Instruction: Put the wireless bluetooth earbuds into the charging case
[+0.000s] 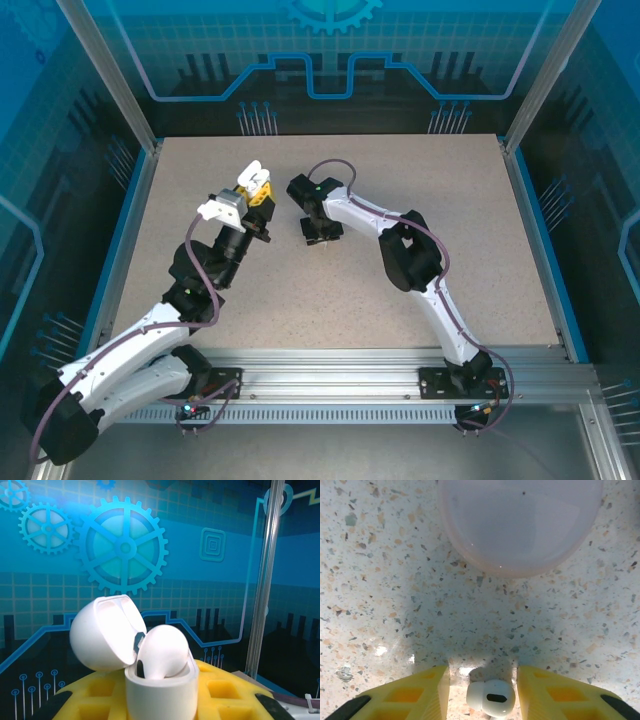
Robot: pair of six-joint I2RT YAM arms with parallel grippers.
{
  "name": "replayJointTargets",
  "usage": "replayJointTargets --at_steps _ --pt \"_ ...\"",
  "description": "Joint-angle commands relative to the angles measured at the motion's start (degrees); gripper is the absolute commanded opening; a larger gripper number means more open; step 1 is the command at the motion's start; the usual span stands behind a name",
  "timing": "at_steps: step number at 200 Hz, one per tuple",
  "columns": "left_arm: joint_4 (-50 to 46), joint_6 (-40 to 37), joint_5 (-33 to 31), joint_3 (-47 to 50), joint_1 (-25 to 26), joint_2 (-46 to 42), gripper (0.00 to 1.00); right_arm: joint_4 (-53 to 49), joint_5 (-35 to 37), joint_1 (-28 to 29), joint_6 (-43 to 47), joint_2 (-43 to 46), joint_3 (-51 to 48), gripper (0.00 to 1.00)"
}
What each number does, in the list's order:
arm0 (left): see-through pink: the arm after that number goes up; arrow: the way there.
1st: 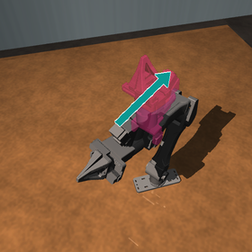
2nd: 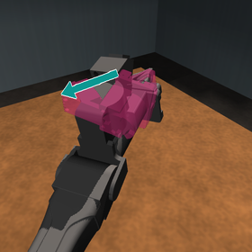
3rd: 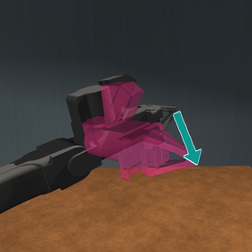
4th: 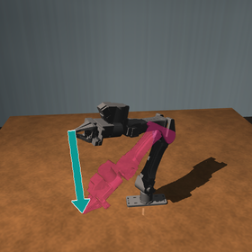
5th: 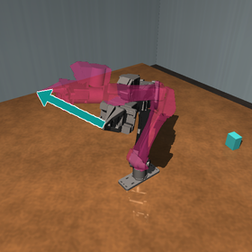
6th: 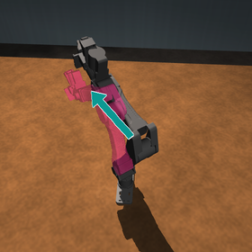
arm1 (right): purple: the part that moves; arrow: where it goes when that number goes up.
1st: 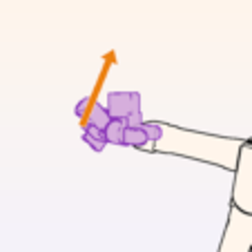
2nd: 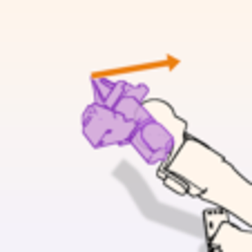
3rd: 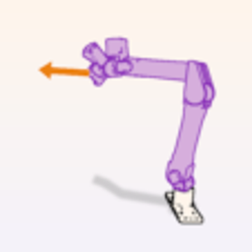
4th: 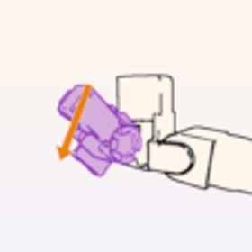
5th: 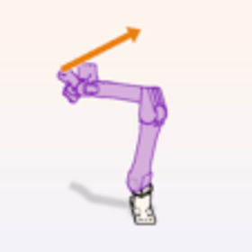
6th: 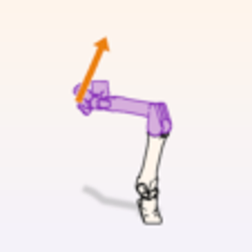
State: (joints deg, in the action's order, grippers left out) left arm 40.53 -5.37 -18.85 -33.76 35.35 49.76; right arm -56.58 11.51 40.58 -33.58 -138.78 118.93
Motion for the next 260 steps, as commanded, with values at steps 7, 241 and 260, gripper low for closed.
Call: replayJointTargets --at_steps 7,241,260 --pt "2.0 1.2 -0.4 0.4 -0.5 -0.4 0.0 -2.3 2.9 -0.6 -0.7 -0.2 -1.7 0.36" --pt "1.7 1.5 1.1 -0.8 -0.5 0.2 0.0 9.8 4.7 -1.2 11.3 17.5 -17.5 0.22" --pt "1.4 1.5 1.8 -1.1 -0.5 0.2 0.0 11.0 5.4 -1.1 11.3 23.0 -19.8 0.22"
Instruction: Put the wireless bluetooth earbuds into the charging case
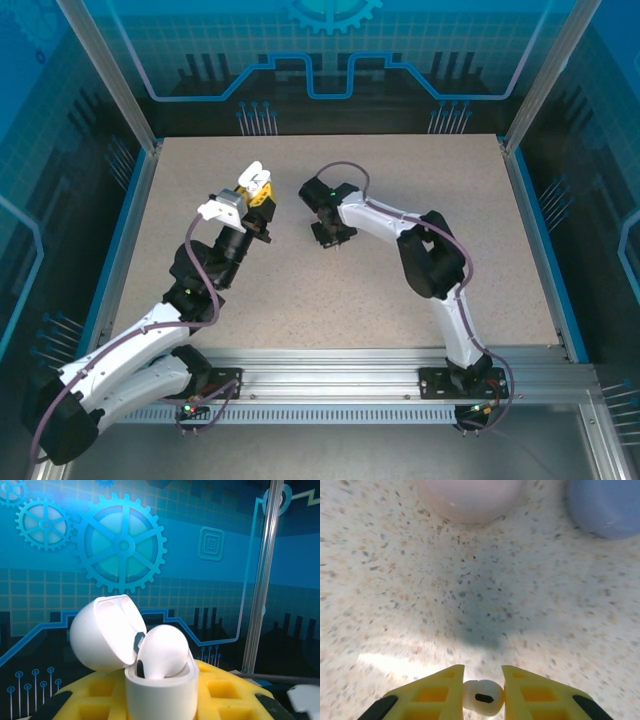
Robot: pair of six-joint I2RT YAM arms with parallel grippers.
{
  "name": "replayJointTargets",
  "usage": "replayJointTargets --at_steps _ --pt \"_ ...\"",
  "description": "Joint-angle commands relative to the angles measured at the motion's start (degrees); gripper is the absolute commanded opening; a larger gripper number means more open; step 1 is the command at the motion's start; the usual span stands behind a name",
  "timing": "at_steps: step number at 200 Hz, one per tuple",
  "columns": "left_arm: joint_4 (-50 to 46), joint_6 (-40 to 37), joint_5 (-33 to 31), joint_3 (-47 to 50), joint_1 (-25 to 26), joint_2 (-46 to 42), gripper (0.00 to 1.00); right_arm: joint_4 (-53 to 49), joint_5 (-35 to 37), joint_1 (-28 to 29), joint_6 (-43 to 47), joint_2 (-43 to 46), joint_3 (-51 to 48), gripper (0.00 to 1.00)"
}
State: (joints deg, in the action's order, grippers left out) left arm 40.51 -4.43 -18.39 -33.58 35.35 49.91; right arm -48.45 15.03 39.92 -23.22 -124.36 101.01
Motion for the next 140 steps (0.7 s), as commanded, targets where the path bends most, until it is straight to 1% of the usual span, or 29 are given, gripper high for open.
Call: replayJointTargets --at_steps 1,41,78,112,140 --pt "1.4 0.5 1.3 -1.3 -0.5 0.1 0.0 3.0 2.1 -0.5 0.9 9.3 -2.1 0.22" --pt "1.3 1.0 3.2 -2.1 -0.5 0.9 0.0 7.1 3.7 -0.4 2.9 23.9 -5.1 0.23" --pt "1.3 2.1 5.6 -3.0 -0.5 2.4 0.0 14.1 4.6 0.8 8.3 37.0 -6.1 0.24" --pt "0.5 3.2 8.8 -4.4 -0.5 4.2 0.0 18.8 4.0 2.0 12.0 44.4 -5.1 0.25" --pt "-0.4 4.5 12.2 -5.7 -0.5 5.7 0.0 22.7 1.6 3.6 15.1 48.6 -5.0 0.25"
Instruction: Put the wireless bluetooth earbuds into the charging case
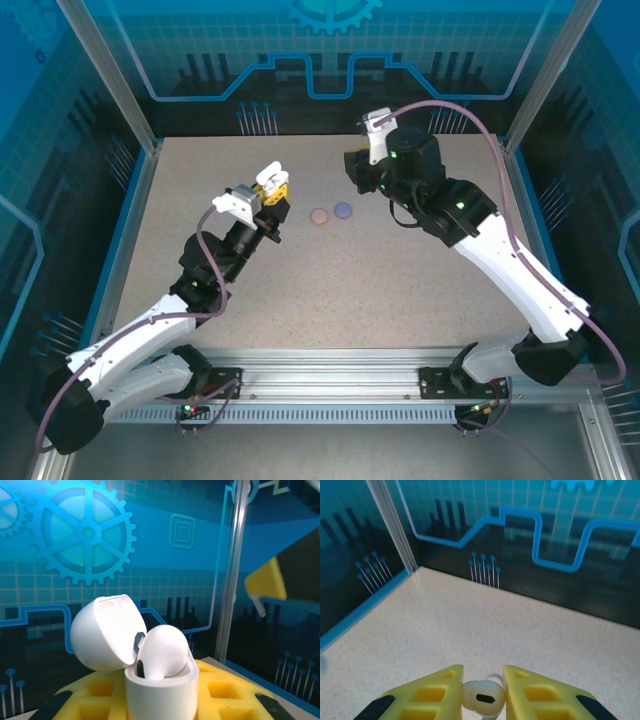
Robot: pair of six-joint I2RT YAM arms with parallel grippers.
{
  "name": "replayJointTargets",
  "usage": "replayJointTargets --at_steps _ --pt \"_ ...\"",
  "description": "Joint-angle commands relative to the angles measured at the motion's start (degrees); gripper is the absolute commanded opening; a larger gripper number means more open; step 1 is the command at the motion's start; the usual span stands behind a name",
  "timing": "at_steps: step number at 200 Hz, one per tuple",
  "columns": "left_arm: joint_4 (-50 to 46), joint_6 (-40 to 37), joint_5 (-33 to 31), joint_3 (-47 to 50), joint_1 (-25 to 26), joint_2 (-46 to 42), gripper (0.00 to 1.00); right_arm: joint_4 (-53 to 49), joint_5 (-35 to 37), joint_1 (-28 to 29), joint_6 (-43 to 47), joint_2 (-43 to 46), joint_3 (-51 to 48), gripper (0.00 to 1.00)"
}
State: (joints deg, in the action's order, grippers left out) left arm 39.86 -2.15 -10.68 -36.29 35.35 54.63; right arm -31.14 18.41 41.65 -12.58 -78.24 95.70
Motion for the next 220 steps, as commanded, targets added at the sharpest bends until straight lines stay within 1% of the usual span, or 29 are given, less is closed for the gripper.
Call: replayJointTargets --at_steps 1,62,111,163,220 --pt "0.3 2.3 4.6 -3.1 -0.5 1.0 0.0 5.5 -1.9 1.9 4.5 2.7 0.2 0.25" --pt "-1.3 4.6 11.1 -5.9 -0.2 3.9 0.0 9.5 -8.8 5.3 10.4 5.9 -1.0 0.25" --pt "-3.1 4.1 15.0 -8.2 1.2 5.4 0.0 12.6 -14.0 5.6 8.7 6.0 -3.0 0.25" --pt "-3.6 3.0 15.7 -10.4 3.5 6.5 0.0 14.2 -18.2 5.6 7.5 6.5 -4.9 0.25" --pt "-3.6 2.2 15.7 -10.8 4.2 6.5 0.0 15.0 -17.0 5.6 8.4 7.0 -7.4 0.24"
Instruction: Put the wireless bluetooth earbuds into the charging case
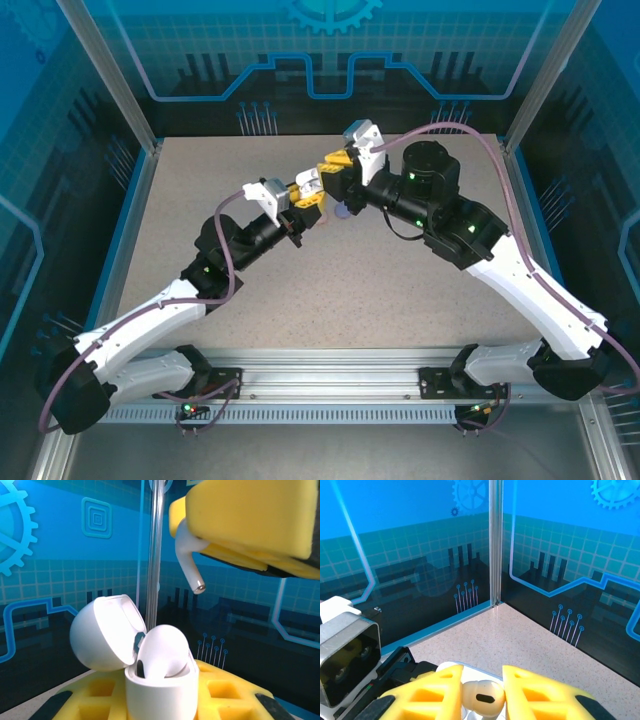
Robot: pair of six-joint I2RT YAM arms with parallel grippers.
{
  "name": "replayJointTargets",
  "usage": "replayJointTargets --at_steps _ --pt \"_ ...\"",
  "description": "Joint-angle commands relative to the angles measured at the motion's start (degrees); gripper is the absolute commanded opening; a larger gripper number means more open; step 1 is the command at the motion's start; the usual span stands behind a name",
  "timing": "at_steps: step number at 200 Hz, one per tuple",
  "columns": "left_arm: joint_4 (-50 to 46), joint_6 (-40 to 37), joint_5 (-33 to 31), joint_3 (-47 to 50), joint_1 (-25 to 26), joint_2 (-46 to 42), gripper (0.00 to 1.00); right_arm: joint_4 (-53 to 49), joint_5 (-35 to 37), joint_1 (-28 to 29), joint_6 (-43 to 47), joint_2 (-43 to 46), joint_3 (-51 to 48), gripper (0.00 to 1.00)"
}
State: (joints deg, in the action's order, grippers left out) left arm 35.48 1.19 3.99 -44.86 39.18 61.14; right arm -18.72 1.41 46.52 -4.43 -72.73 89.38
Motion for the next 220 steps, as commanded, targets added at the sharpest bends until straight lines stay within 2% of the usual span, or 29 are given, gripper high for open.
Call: replayJointTargets --at_steps 1,102,220 --pt "0.8 -1.1 1.1 -2.2 0.5 0.0 0.0 2.5 0.0 0.8 0.3 1.5 -1.1 0.24" --pt "0.7 -1.7 0.9 -3.3 1.7 -0.5 0.0 4.6 2.7 -0.4 0.2 1.4 -3.7 0.23" --pt "1.3 -2.5 -0.1 -3.8 2.2 -0.3 0.0 4.4 2.1 -1.8 0.2 2.0 -5.7 0.21"
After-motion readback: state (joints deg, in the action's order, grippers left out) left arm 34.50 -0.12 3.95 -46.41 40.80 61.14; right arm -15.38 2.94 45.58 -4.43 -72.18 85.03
